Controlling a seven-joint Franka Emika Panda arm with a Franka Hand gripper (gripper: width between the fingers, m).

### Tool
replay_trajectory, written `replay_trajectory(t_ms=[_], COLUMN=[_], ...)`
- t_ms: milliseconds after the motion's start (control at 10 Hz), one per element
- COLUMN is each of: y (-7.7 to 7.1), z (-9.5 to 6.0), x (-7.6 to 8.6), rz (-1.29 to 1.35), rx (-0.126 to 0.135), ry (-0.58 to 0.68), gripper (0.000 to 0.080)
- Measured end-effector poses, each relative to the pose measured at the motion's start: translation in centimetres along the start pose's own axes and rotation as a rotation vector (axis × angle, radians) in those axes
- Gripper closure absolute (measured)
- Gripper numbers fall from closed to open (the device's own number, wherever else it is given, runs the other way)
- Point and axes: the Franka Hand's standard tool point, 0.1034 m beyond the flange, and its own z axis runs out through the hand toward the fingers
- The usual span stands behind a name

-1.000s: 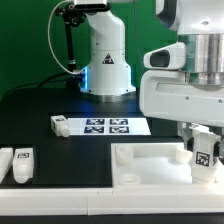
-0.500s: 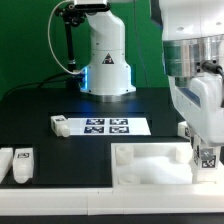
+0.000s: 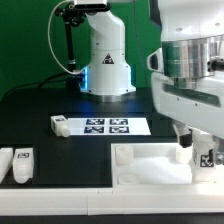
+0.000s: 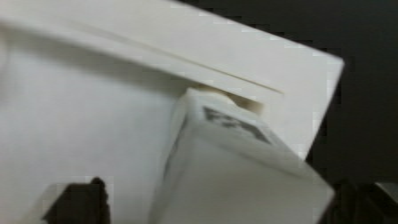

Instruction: Assemble one leg

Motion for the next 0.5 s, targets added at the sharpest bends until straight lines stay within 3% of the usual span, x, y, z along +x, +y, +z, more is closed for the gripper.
replay_trajectory(t_ms=[100, 400, 500], y=[-0.1, 0.03, 0.06], z=[-0.01, 0.1, 0.15], x=[-0.68, -0.34, -0.4], rz=[-0.069, -0.215, -0.395], rx=[-0.004, -0.005, -0.014], ry=[0.0, 0.002, 0.009], gripper=[0.0155, 0.015, 0.015])
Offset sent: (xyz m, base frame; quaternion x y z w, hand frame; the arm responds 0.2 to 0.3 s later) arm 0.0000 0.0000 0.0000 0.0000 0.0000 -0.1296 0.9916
